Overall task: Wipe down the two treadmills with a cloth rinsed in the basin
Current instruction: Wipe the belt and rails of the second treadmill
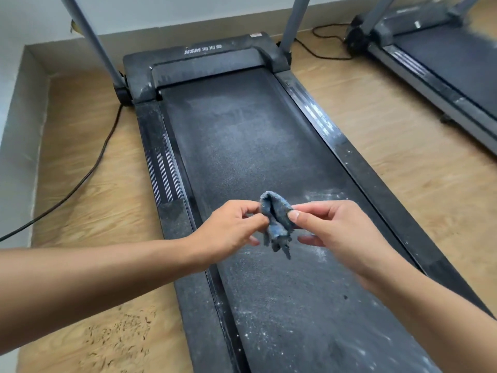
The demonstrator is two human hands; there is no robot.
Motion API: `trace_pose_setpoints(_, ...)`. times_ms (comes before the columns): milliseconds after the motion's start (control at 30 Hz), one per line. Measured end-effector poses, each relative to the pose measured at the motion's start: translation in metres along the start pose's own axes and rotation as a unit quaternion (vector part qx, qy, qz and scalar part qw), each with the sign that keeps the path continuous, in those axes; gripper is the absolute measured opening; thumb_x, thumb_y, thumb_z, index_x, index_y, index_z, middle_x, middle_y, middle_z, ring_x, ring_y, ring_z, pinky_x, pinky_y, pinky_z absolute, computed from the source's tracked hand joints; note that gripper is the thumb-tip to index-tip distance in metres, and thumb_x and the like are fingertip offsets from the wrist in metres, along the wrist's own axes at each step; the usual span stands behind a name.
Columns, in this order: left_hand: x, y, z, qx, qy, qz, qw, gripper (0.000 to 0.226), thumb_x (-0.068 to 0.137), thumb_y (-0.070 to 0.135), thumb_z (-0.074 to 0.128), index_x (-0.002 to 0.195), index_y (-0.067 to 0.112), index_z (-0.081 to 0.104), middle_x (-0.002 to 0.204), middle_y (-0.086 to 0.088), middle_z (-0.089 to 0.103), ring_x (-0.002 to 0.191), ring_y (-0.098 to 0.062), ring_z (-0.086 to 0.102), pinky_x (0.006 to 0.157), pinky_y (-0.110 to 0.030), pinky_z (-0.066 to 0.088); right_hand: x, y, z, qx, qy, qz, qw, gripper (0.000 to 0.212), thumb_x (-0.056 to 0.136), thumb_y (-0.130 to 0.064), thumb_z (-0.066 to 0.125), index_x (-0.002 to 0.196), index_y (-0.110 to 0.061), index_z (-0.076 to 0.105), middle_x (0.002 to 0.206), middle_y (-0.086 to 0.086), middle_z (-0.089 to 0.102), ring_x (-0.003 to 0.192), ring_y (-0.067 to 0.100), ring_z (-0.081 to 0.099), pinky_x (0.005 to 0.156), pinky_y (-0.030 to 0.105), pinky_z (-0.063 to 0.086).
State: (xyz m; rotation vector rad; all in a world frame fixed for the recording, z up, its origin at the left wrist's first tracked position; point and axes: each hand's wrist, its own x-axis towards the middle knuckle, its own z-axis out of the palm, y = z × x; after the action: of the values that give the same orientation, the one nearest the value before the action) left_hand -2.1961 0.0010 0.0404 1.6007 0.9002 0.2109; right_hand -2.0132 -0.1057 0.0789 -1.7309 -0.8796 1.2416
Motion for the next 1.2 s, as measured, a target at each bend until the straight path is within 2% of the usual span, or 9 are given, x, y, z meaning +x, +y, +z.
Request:
trace_pose_setpoints(200,-0.002,0.026,-0.015,0.042,0.034,0.037,0.998,0.037,0.074,0.044,0.048,0.07,0.007,0.043,0.069,-0.005,0.039,0.065,-0.016,0.035,0.062,-0.034,0.029,-0.004,-0.011,-0.024,0.131,0.134,-0.016,0.982,0.026,0.103,-0.025,0.063,0.08,-0.019,0.072,0.086,0.001,0.073,0.083,0.019,0.069,0.078,0.037,0.06)
trace_pose_setpoints(333,-0.001,0.034,-0.011,-0.214,0.008,-0.034,0.976,0.02,0.088,0.031,0.06,0.085,0.012,0.065,0.086,-0.007,0.063,0.079,-0.018,0.06,0.075,-0.034,0.052,0.0,-0.009,-0.021,0.193,0.071,0.029,0.978,0.017,0.103,-0.034,0.063,0.103,-0.017,0.062,0.096,0.005,0.075,0.082,0.026,0.072,0.074,0.043,0.061)
trace_pose_setpoints(467,0.005,0.031,-0.014,-0.28,-0.066,-0.048,0.957,0.039,0.08,0.019,0.075,0.115,0.008,0.063,0.11,-0.016,0.063,0.103,-0.029,0.06,0.089,-0.039,0.057,-0.007,-0.002,-0.023,0.191,-0.011,0.054,0.98,0.054,0.082,-0.024,0.081,0.131,-0.024,0.058,0.114,0.007,0.078,0.084,0.019,0.073,0.06,0.028,0.054)
trace_pose_setpoints(567,0.007,0.03,-0.014,-0.32,-0.083,-0.073,0.941,0.048,0.082,0.009,0.066,0.129,0.002,0.059,0.116,-0.024,0.061,0.106,-0.033,0.061,0.08,-0.037,0.063,-0.011,0.007,-0.029,-0.009,0.076,0.013,0.997,0.058,0.082,-0.028,0.087,0.13,-0.041,0.059,0.121,-0.006,0.072,0.102,0.009,0.071,0.077,0.029,0.055)
trace_pose_setpoints(667,0.003,0.034,-0.003,-0.291,-0.062,-0.092,0.95,0.031,0.106,0.017,0.056,0.13,-0.002,0.063,0.119,-0.025,0.071,0.099,-0.028,0.072,0.078,-0.039,0.065,-0.012,0.013,-0.03,-0.228,0.138,-0.137,0.954,0.034,0.082,-0.048,0.083,0.109,-0.044,0.064,0.121,-0.018,0.061,0.118,0.004,0.059,0.097,0.035,0.05)
trace_pose_setpoints(800,-0.001,0.034,0.009,-0.247,-0.054,-0.12,0.96,0.05,0.109,0.04,0.049,0.126,-0.003,0.066,0.116,-0.025,0.075,0.094,-0.03,0.074,0.08,-0.038,0.066,-0.013,0.013,-0.015,-0.209,0.028,-0.171,0.963,0.025,0.076,-0.046,0.09,0.09,-0.034,0.072,0.096,-0.012,0.071,0.086,0.001,0.066,0.072,0.026,0.049)
trace_pose_setpoints(933,-0.004,0.032,0.009,-0.293,-0.085,-0.134,0.943,0.067,0.1,0.053,0.055,0.126,-0.008,0.065,0.119,-0.027,0.074,0.101,-0.033,0.075,0.089,-0.043,0.064,-0.013,0.015,-0.009,-0.252,0.045,-0.214,0.943,0.019,0.083,-0.032,0.087,0.09,-0.029,0.07,0.088,-0.013,0.071,0.087,0.008,0.069,0.074,0.03,0.057)
trace_pose_setpoints(1100,-0.011,0.026,-0.002,-0.247,-0.148,-0.078,0.954,0.026,0.09,0.013,0.075,0.115,0.007,0.072,0.117,-0.015,0.077,0.107,-0.023,0.075,0.09,-0.033,0.062,-0.009,0.017,-0.017,-0.226,0.025,-0.211,0.951,0.005,0.094,-0.029,0.076,0.09,-0.027,0.079,0.076,-0.012,0.076,0.067,0.009,0.07,0.065,0.034,0.057)
trace_pose_setpoints(1200,-0.009,0.02,-0.006,-0.225,-0.126,-0.066,0.964,0.034,0.087,0.002,0.078,0.12,0.007,0.07,0.114,-0.015,0.078,0.1,-0.023,0.077,0.082,-0.032,0.064,-0.006,0.019,-0.017,-0.25,0.031,-0.213,0.944,0.015,0.096,-0.036,0.072,0.085,-0.028,0.079,0.061,-0.01,0.066,0.052,0.01,0.051,0.051,0.026,0.041)
